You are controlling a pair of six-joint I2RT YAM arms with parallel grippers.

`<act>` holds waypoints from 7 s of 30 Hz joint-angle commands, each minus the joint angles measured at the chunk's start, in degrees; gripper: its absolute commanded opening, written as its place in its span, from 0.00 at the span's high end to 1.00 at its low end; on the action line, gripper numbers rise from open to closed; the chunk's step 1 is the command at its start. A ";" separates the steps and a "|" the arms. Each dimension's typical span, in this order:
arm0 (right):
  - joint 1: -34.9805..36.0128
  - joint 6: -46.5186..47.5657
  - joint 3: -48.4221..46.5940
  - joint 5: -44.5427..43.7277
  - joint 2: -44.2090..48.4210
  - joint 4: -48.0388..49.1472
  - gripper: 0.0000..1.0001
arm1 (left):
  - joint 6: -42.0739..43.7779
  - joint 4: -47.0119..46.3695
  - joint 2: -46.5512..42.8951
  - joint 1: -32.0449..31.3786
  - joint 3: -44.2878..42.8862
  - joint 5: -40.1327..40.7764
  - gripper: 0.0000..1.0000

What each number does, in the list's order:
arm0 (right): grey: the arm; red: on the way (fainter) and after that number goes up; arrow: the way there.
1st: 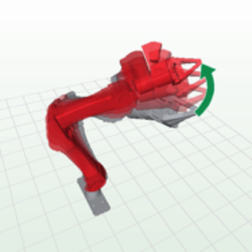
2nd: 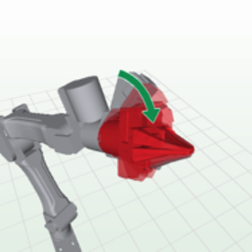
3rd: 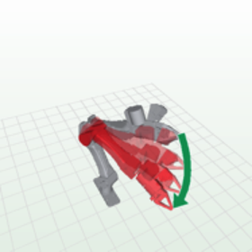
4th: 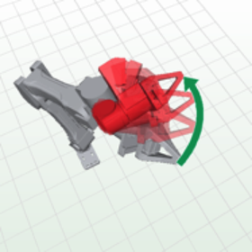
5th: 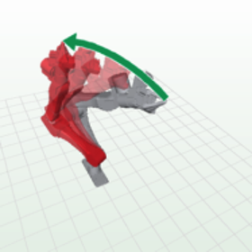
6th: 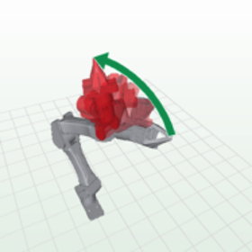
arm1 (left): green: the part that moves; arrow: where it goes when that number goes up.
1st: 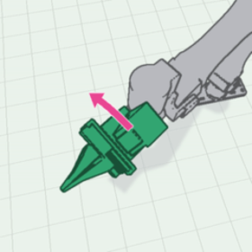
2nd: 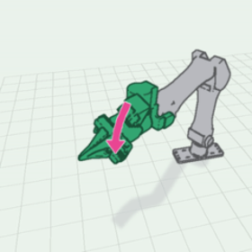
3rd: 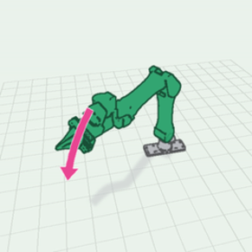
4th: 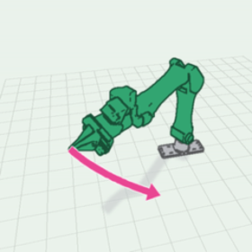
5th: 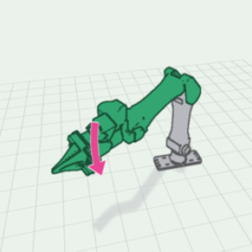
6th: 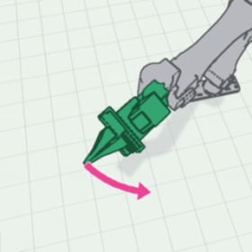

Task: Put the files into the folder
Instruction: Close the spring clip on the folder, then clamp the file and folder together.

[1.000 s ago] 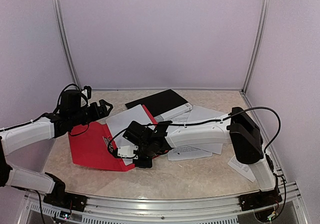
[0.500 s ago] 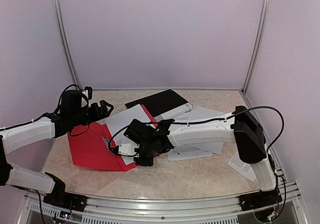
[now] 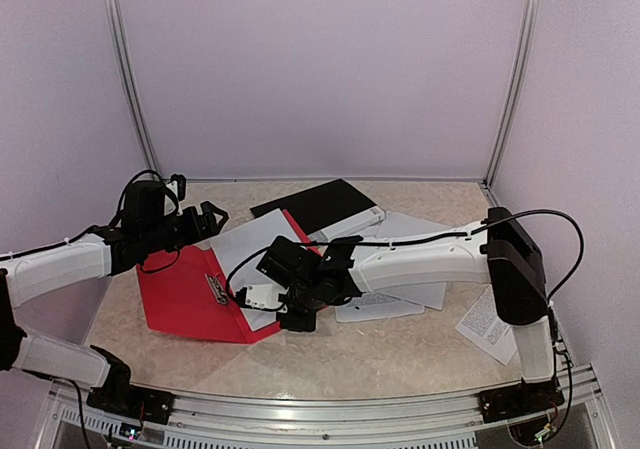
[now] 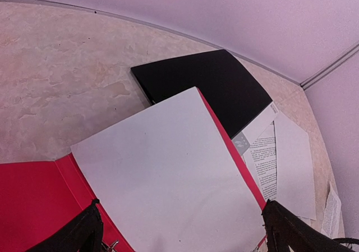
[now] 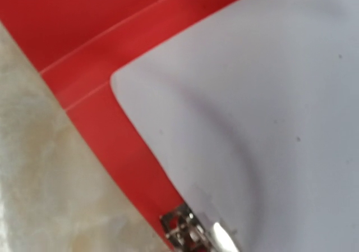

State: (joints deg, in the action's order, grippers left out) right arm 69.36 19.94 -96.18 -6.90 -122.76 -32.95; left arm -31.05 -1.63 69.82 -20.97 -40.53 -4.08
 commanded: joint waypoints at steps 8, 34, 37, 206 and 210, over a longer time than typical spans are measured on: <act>-0.29 -2.78 4.54 -1.94 5.42 2.30 0.77 | 0.26 0.73 0.89 -1.08 -2.16 0.36 0.04; -0.20 0.63 -3.43 4.19 -1.24 1.23 0.58 | 1.31 2.75 0.73 -1.54 -2.54 2.52 0.04; -0.23 1.16 -4.61 4.59 -2.44 0.57 0.59 | 1.25 3.05 0.35 -1.25 -2.28 2.67 0.04; -8.66 -29.26 14.17 1.44 7.82 4.89 0.93 | 5.98 2.42 5.06 -5.61 -3.80 6.64 0.04; -8.82 -29.30 14.85 1.19 7.88 5.40 0.96 | 6.40 2.42 5.38 -5.66 -4.11 6.01 0.04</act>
State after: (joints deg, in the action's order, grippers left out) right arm 61.23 -8.73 -82.91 -5.06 -113.71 -26.98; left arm -26.06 0.58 75.42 -26.26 -44.25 1.98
